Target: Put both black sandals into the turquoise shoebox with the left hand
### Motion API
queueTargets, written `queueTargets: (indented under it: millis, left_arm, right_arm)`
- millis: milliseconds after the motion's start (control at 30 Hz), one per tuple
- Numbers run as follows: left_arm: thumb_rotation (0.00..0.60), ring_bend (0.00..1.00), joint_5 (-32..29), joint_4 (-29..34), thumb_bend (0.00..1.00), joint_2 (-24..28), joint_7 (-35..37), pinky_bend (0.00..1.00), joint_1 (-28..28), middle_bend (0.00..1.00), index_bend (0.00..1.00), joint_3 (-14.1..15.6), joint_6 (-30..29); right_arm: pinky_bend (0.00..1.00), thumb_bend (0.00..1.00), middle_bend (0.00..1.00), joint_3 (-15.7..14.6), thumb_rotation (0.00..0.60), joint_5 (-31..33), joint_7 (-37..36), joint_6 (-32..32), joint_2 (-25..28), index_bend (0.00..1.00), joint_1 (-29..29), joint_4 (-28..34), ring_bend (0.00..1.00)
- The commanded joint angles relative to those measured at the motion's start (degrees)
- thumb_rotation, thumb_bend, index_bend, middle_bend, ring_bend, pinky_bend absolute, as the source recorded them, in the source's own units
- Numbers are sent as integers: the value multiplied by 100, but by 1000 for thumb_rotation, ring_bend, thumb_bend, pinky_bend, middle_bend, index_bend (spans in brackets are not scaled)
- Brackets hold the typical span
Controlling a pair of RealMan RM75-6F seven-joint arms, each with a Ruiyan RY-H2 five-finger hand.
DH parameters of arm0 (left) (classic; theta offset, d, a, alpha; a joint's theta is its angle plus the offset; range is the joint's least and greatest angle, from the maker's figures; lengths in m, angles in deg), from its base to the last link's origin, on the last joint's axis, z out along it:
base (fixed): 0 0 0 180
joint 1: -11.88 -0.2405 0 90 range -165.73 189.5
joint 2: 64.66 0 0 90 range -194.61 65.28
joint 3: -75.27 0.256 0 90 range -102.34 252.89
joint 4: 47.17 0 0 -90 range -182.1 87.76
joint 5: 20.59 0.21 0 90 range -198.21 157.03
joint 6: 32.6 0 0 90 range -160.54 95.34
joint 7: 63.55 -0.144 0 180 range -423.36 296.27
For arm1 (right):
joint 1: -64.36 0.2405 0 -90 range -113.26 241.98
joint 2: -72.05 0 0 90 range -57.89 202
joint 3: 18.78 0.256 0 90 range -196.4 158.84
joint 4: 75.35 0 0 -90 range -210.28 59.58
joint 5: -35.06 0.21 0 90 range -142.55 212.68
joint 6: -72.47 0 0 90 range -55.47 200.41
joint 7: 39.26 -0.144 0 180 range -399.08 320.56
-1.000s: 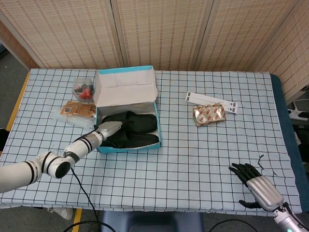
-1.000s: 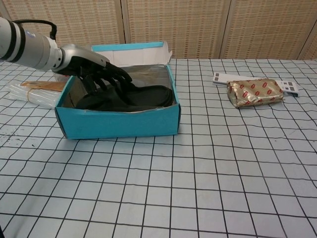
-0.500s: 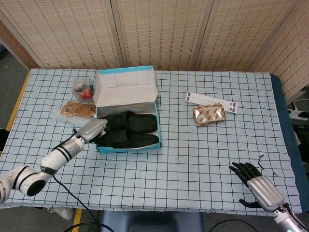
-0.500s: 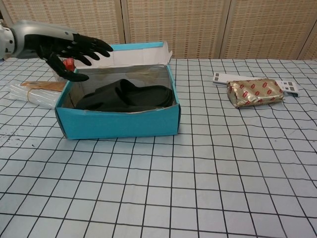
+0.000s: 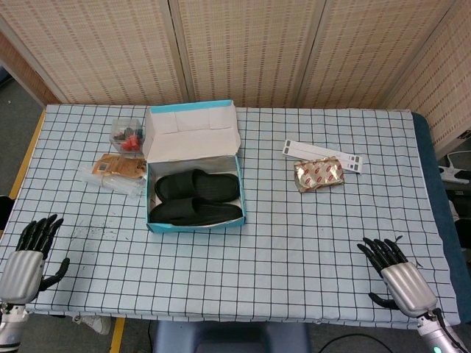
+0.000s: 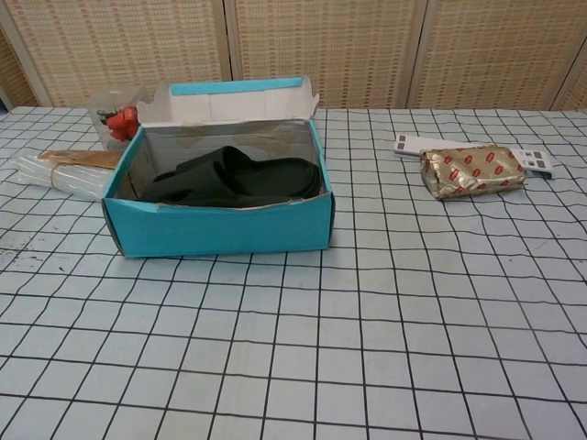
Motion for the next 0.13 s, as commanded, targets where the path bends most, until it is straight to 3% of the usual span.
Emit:
queueTargets:
  millis: [33,133]
  left_arm:
    - [600,0,93,56,413,33,-256,36,-209,0,0,128,33]
    - [600,0,178,4,412,12,-409,36,-283,0,0,37,-100]
  right_arm:
    - [0,82,0,-32,600,-73,34,-55,8,0,-39,40,0]
    - [0,82,0,-37,600,-91,33,-103,28,0,-69,66,0]
